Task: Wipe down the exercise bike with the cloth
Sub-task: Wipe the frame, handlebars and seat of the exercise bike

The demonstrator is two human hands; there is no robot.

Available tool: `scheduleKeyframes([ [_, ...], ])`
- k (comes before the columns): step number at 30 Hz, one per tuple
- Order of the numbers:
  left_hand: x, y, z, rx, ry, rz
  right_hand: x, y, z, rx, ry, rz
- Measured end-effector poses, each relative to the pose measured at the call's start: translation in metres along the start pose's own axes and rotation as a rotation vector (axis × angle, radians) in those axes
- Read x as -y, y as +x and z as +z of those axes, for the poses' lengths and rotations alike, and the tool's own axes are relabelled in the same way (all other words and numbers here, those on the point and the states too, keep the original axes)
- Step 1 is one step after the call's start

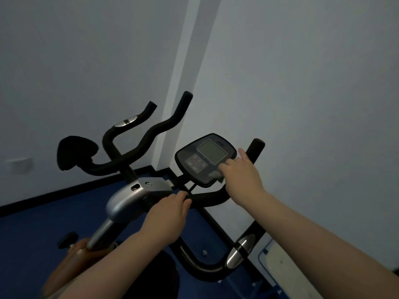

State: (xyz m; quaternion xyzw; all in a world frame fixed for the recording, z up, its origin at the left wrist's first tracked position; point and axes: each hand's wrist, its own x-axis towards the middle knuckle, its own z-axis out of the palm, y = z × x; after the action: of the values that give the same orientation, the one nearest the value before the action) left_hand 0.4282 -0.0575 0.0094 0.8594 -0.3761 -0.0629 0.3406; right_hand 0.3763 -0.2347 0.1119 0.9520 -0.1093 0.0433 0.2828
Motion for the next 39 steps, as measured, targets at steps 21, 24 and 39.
scheduleKeyframes([
  [21,0.0,-0.003,-0.005,0.022,-0.02,0.018,-0.017,-0.003,0.001,-0.141,0.082,0.052],
  [24,0.0,-0.003,-0.007,0.027,0.003,0.034,-0.028,0.004,-0.003,-0.201,0.165,0.04],
  [39,0.002,-0.002,-0.001,0.027,0.077,0.041,-0.033,-0.01,0.007,-0.297,0.042,-0.147],
])
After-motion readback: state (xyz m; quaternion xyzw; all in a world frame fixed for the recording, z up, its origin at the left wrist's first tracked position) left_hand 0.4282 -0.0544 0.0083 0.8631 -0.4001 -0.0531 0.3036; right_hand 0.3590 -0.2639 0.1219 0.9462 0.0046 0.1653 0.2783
